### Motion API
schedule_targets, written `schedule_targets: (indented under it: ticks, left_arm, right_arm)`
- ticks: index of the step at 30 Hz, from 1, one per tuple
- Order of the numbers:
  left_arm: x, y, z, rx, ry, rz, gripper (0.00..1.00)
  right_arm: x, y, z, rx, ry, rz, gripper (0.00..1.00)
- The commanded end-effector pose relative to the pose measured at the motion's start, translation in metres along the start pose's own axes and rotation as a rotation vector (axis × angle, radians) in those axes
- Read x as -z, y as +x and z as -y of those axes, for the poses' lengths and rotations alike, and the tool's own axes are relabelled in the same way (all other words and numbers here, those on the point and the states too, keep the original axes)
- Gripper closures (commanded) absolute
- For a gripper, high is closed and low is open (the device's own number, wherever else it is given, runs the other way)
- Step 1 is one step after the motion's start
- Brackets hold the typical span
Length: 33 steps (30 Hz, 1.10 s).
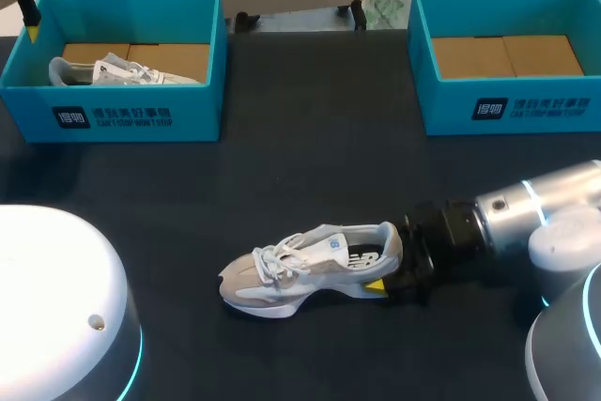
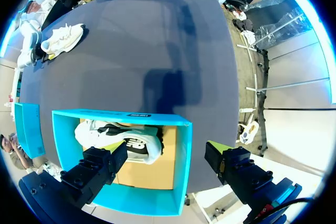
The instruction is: Take the shoe out of the shoebox, open the shoe tongue, remove and reinsert the insole, then place the shoe into the shoebox
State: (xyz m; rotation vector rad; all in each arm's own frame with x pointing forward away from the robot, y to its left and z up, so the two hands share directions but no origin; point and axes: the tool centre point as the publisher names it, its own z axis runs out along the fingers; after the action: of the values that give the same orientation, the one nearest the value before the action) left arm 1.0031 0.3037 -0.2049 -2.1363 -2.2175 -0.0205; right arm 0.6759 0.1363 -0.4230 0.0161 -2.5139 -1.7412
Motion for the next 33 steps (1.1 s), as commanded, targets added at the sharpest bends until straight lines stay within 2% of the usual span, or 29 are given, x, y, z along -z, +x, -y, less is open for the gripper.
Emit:
schedule_targets:
  ticks: [1,7,19,33]
  left_arm:
    - [0.0,0.0,0.001,-0.001,-0.002,-0.001,0.0]
    - [0.0,0.0,0.001,-0.001,-0.002,-0.001,0.0]
    - [0.0,0.0,0.001,-0.001,-0.002,-0.001,0.0]
    - [0.0,0.0,0.001,-0.001,-0.002,-0.001,0.0]
  right_arm:
    - [0.002,0.004,0.0,0.006,0.007,0.036,1.0]
    - [0.011,0.0,-0.002,0.018,0.036,0.063,1.0]
    - [0.028,-0.014,0.006,-0.01,0.053,0.097,1.0]
    - [0.03,-0.014,0.004,0.0,0.052,0.111,1.0]
